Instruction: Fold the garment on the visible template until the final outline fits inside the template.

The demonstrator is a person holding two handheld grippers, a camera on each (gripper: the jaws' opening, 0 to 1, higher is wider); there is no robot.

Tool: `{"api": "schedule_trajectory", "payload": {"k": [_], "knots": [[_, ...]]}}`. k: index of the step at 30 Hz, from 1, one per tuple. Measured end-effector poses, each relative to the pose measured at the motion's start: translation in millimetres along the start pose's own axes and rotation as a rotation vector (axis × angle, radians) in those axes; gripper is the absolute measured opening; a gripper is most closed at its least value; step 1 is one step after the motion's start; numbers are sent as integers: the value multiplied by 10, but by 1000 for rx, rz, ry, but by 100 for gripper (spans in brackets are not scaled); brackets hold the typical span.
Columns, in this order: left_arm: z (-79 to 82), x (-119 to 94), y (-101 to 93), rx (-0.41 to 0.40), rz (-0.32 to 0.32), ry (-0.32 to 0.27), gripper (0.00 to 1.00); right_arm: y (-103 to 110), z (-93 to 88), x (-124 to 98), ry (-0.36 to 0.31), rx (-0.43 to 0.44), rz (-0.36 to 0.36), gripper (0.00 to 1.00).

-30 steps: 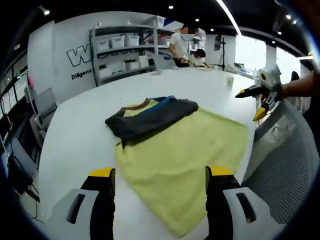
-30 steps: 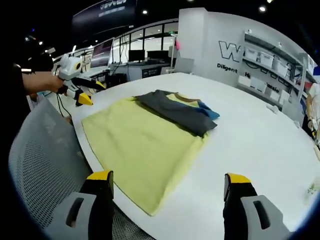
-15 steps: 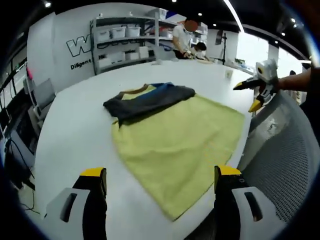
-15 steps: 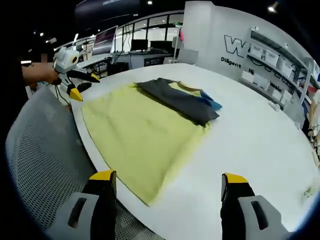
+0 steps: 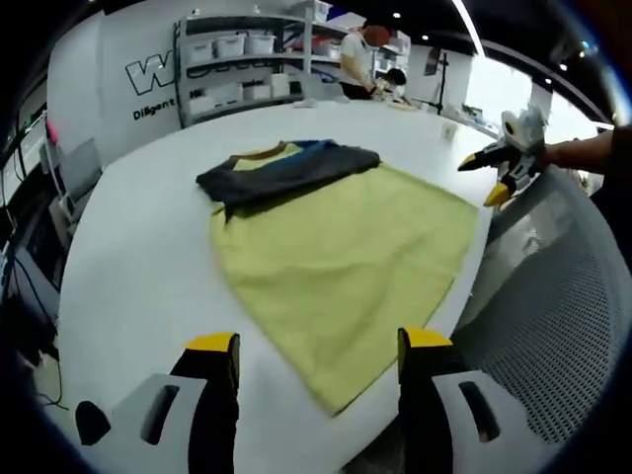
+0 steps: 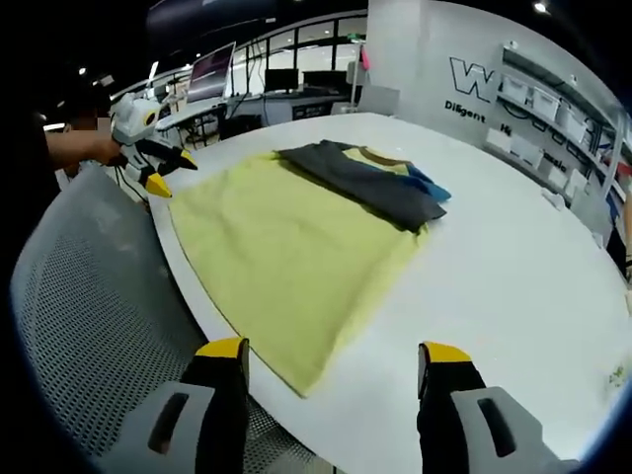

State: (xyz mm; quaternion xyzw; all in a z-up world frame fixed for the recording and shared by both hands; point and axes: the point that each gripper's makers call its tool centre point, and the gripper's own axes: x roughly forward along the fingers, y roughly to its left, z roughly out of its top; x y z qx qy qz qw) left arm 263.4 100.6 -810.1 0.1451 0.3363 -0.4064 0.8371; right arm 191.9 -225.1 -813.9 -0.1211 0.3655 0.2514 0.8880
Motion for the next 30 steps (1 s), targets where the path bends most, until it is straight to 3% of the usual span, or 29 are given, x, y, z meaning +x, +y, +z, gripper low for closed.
{"api": "schedule_trajectory", "payload": {"k": [17, 30], "knots": [[-251, -34, -42, 28, -19, 95, 41, 93, -169, 70, 44, 10, 71, 34], [-414, -77, -116, 29, -69, 166, 22, 181, -314, 85, 103, 81, 118, 10]]}}
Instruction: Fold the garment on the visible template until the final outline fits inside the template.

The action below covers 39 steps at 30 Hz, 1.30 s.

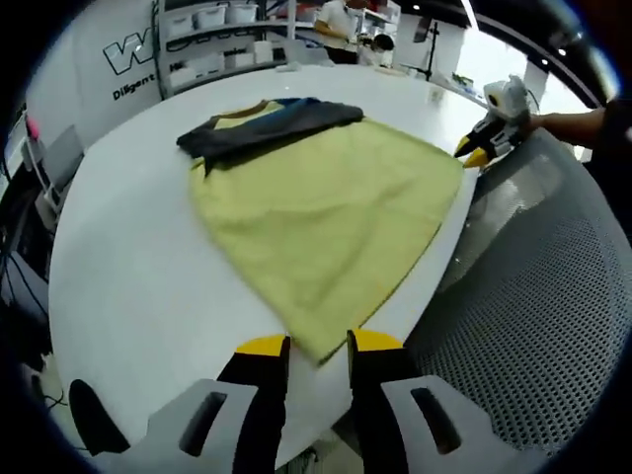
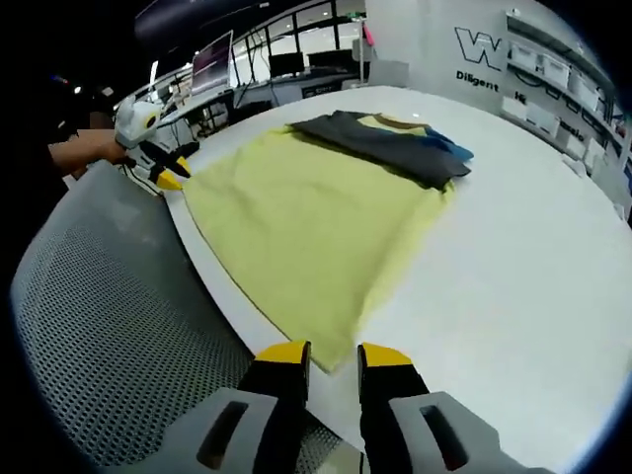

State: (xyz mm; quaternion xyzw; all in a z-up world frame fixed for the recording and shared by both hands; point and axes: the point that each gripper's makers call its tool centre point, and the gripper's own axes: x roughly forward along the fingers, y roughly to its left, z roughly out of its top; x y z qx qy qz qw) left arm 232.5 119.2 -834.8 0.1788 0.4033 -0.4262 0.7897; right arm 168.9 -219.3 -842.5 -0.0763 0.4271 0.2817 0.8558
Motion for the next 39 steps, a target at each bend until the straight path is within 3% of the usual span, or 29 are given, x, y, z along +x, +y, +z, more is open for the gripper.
{"api": "schedule_trajectory", "payload": {"k": [10, 23, 29, 39], "knots": [[-49, 19, -30, 6, -9, 9, 11, 17, -26, 3, 6, 11, 3, 0], [-50, -26, -55, 9, 3, -2, 3, 5, -11, -65, -24, 49, -2, 0], [20, -131, -50, -4, 16, -32, 3, 26, 101, -183, -77, 39, -15, 0], [269, -389, -5, -12, 44, -98, 2, 29, 376, -423, -158, 3, -44, 0]]}}
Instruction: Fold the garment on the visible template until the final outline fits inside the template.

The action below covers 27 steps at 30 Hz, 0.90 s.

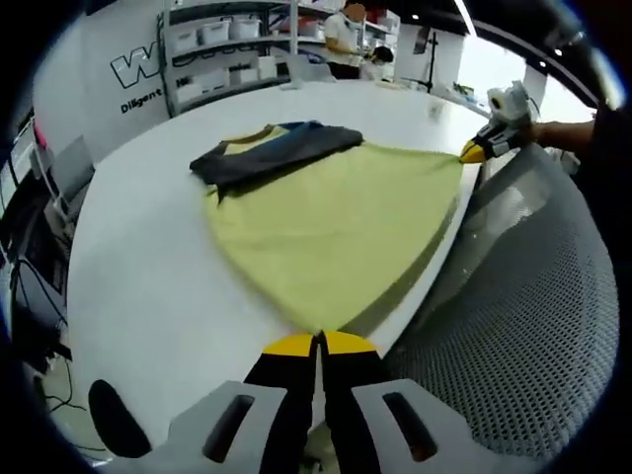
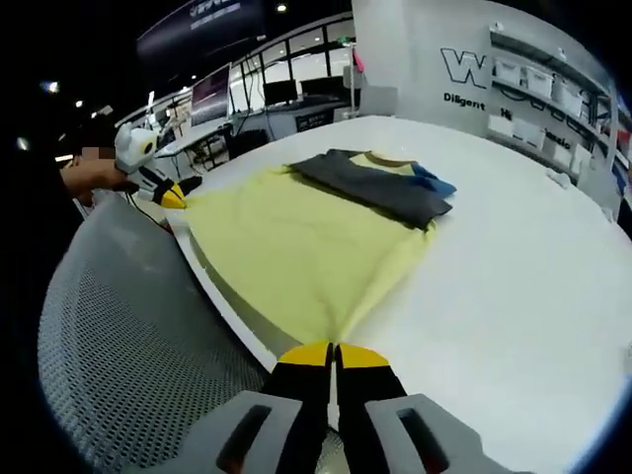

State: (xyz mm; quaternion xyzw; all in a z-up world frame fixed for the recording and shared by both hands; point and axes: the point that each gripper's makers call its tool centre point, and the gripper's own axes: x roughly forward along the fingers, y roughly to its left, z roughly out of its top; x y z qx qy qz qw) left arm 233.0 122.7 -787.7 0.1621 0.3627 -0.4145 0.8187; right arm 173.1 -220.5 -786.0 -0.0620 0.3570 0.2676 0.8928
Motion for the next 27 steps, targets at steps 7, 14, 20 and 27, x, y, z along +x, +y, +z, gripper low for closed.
{"api": "schedule_trajectory", "payload": {"k": [7, 14, 20, 27], "knots": [[165, -147, 55, 14, 18, -25, 2, 9, 170, -97, -30, -15, 3, 0], [308, -265, 45, 53, 22, -22, 2, 57, 282, -183, -20, -34, 27, 0], [587, -421, 69, 71, 28, -69, 2, 55, 391, -296, -26, -30, 40, 0], [757, -539, 125, 58, 37, -131, 2, -16, 534, -450, -64, -26, 26, 0]]}}
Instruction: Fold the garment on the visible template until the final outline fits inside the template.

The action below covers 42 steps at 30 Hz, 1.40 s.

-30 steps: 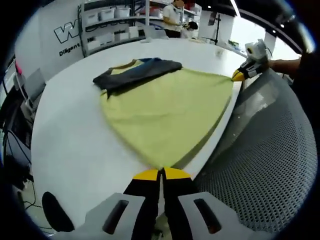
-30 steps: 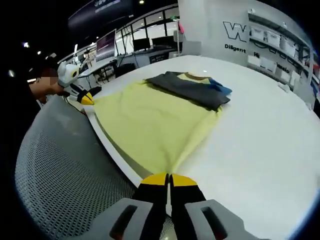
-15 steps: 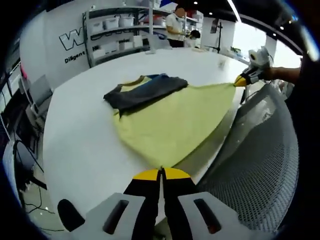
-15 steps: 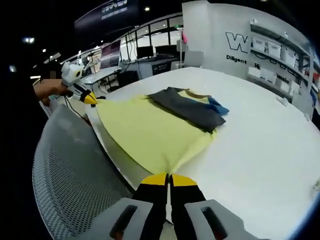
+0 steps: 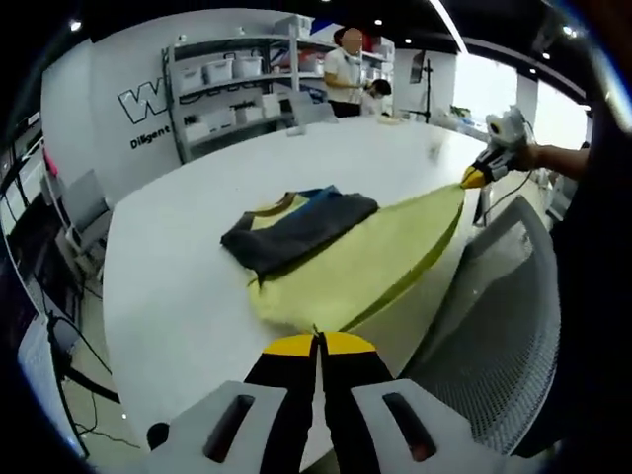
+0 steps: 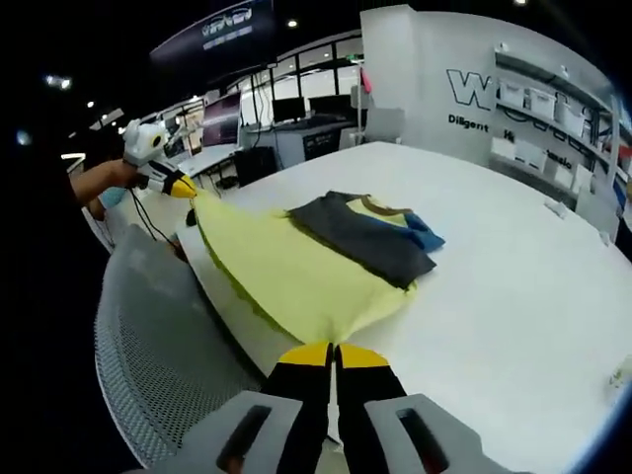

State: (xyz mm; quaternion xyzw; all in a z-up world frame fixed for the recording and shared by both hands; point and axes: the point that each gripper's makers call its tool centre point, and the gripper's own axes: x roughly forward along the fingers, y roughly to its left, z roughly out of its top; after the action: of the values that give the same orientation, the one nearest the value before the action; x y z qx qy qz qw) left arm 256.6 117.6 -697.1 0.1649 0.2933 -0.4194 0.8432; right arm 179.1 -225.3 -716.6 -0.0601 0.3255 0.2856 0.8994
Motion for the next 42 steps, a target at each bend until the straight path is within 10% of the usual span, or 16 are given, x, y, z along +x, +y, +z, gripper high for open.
{"api": "schedule_trajectory", "payload": {"k": [14, 42], "knots": [[231, -274, -41, 15, 28, -36, 2, 94, 351, -212, -66, -29, 71, 0], [733, 203, 513, 98, 69, -88, 2, -481, 759, 38, -137, -90, -57, 0]]}}
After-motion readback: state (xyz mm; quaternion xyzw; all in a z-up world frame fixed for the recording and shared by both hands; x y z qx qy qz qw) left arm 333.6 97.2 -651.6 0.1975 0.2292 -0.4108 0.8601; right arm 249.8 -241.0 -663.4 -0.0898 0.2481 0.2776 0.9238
